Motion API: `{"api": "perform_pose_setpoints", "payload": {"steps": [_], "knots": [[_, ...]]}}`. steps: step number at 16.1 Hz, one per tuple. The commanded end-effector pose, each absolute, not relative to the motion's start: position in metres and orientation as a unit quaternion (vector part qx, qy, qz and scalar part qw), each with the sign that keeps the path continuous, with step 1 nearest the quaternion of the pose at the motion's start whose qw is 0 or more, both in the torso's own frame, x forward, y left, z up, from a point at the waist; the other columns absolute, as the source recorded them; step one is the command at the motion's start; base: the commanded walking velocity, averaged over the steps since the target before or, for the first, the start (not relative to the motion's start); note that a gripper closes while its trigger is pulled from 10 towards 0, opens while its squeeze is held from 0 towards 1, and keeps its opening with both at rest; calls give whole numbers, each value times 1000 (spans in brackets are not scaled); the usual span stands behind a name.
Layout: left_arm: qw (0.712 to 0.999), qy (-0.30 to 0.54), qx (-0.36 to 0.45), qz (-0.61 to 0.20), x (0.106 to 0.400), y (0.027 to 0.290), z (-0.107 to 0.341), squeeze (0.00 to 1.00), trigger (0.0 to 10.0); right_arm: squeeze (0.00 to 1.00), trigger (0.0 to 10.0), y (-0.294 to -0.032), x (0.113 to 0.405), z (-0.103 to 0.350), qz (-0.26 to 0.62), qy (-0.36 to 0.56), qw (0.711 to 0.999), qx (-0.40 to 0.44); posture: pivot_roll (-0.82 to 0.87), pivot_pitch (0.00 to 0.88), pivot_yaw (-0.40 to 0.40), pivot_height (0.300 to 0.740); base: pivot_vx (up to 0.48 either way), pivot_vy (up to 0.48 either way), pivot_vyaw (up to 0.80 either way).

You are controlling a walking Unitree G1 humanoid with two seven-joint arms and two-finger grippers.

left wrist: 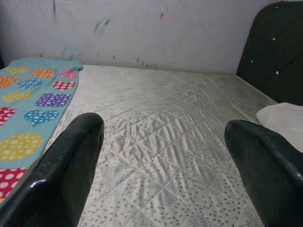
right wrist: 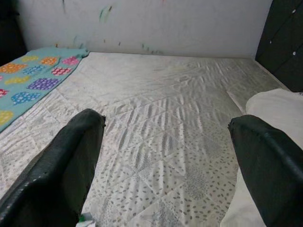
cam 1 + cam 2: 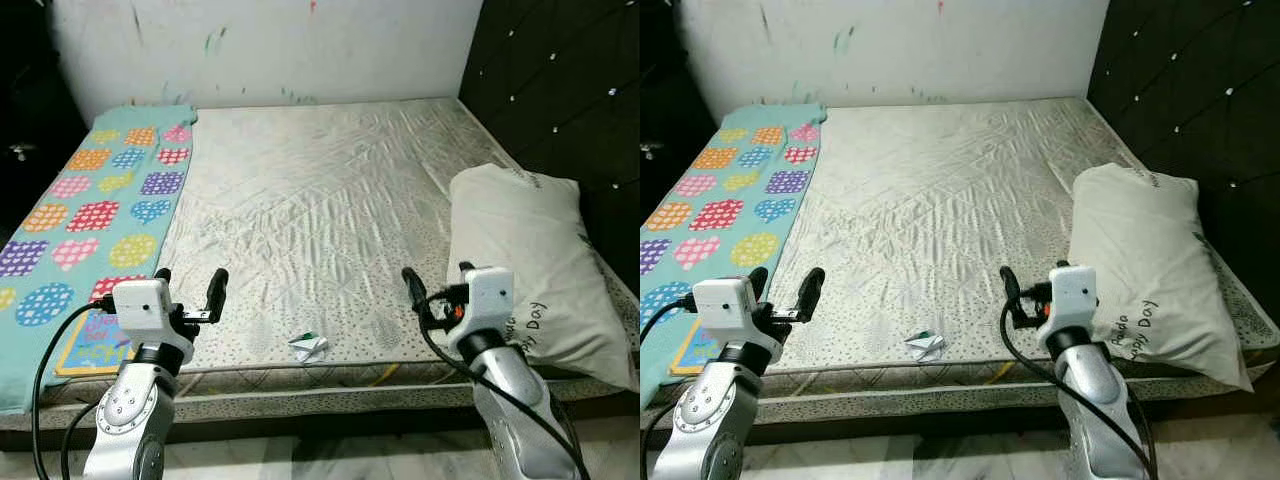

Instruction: Clean up the room

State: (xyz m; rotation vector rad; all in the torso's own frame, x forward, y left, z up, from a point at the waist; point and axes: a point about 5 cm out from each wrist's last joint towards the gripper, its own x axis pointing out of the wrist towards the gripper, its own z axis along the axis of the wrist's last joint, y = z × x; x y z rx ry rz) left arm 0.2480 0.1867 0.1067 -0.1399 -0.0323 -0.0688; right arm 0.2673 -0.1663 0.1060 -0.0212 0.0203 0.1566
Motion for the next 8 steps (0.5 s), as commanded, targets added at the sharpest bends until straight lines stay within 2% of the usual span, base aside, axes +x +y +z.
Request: {"api": "perform_pose_setpoints", "payload": {"steps": [1,4,8], "knots": [[997,0,-75,-29,246,189,101,0,10000,0,10000,-169,267,108,71,6,997,-16,-73,0,51,740,0,0,0],[996,3,-87,-30,244,185,97,0,10000,0,10000,-183,263,106,54,15,998,-29,-83,0,15,740,0,0,0],[996,4,-83,-14,242,191,95,0,10000,0,10000,-182,265,107,57,14,998,-28,-83,0,2,740,0,0,0]]}}
